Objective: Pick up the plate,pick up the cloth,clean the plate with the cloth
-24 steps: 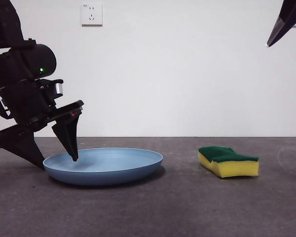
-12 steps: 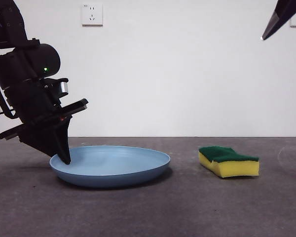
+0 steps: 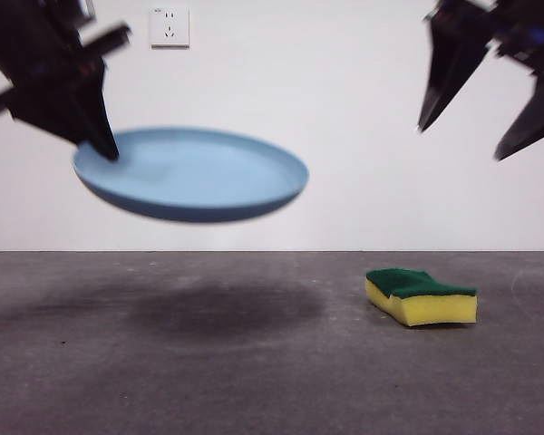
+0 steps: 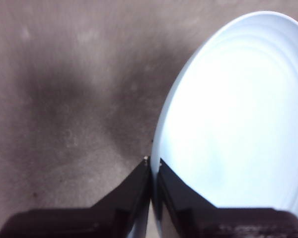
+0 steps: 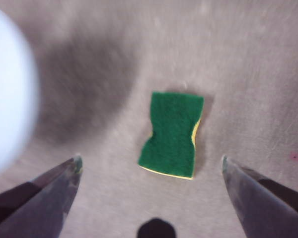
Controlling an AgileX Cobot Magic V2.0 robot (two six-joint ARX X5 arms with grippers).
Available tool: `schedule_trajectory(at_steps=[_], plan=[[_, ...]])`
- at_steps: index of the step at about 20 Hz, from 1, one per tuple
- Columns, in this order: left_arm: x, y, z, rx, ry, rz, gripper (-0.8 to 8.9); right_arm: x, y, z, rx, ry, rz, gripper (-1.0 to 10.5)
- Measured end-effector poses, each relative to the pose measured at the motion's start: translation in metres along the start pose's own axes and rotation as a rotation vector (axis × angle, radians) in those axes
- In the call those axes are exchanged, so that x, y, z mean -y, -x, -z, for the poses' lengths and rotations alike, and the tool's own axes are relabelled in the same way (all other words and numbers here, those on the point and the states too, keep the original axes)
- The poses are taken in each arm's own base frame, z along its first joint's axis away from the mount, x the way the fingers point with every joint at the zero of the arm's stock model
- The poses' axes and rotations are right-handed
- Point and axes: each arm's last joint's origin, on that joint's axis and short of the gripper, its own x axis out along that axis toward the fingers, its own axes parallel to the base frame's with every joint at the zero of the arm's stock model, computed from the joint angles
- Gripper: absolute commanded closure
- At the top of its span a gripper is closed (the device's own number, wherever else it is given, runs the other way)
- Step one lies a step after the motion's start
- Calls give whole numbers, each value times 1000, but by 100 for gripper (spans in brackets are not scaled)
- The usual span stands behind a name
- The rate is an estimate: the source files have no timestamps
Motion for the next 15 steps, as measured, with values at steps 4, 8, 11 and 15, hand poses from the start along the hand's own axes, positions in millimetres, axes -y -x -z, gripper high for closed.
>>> schedule_trajectory(at_steps=[4,8,11,15], plan=[[9,34,5,43,-34,0,821,-8,-34,-33,-91,48,2,475],[12,48,9,46,-45,-21,821,-8,-79,-36,-189,65,53,475],[11,48,12,20,-46,-26,821,-4,-113,-26,-293,60,65,475],[11,48,12,17,-46,-26,821,2,-142,-15,-377,49,71,479]])
